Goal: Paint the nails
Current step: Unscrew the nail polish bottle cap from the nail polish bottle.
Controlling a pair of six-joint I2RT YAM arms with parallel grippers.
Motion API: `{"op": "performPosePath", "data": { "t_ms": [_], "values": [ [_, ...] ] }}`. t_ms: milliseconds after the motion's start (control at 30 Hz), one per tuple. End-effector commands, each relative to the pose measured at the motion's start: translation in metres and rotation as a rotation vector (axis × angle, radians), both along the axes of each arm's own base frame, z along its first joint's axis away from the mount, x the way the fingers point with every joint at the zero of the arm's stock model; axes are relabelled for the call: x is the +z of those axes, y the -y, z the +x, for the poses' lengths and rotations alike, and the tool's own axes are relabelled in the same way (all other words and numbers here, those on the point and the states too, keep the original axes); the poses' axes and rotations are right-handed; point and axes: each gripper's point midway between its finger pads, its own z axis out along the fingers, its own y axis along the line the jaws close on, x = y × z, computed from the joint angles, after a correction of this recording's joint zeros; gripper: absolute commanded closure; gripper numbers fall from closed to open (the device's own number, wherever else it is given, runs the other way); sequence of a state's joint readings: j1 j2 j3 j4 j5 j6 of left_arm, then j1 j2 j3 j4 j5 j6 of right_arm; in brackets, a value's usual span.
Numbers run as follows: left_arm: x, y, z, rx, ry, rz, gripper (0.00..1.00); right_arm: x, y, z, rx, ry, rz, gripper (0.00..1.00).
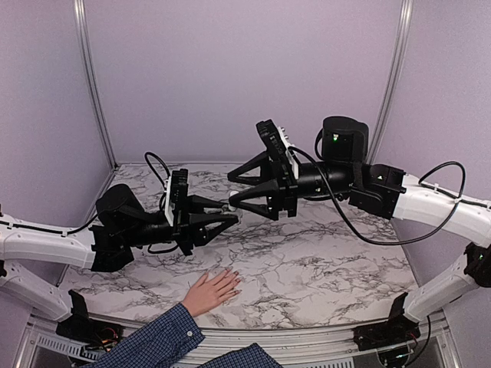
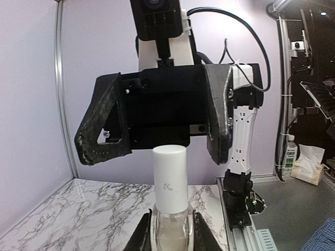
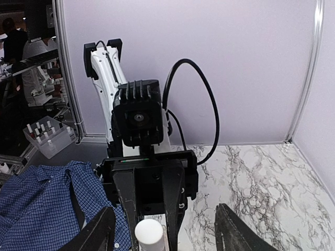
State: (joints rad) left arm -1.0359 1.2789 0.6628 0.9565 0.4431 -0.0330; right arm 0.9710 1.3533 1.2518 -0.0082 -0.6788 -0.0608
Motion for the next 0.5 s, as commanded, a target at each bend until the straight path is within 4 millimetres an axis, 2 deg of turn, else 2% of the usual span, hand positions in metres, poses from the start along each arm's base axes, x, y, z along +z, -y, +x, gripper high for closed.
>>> {"op": "performPosePath", "data": {
  "t_ms": [0,100,200,367,467],
  "values": [
    [0.007,-0.009,0.028,0.182,0.024,-0.023,1.00,0.019,0.004,0.027,-0.167,-0.021,0.022,0.36],
    [0.002,-0.010,0.041,0.253,0.007,-0.011,1.00,0.016,0.003,0.044,-0.261,-0.078,0.001,0.36],
    [0.000,-0.014,0.056,0.341,-0.013,-0.007,1.00,0.013,0.004,0.061,-0.354,-0.121,-0.011,0.41],
    [-0.008,-0.016,0.074,0.437,-0.027,0.014,1.00,0.007,0.003,0.076,-0.429,-0.165,-0.031,0.51],
    [-0.013,-0.013,0.079,0.458,-0.030,0.032,1.00,-0.001,0.001,0.083,-0.460,-0.195,-0.050,0.53]
  ]
}}
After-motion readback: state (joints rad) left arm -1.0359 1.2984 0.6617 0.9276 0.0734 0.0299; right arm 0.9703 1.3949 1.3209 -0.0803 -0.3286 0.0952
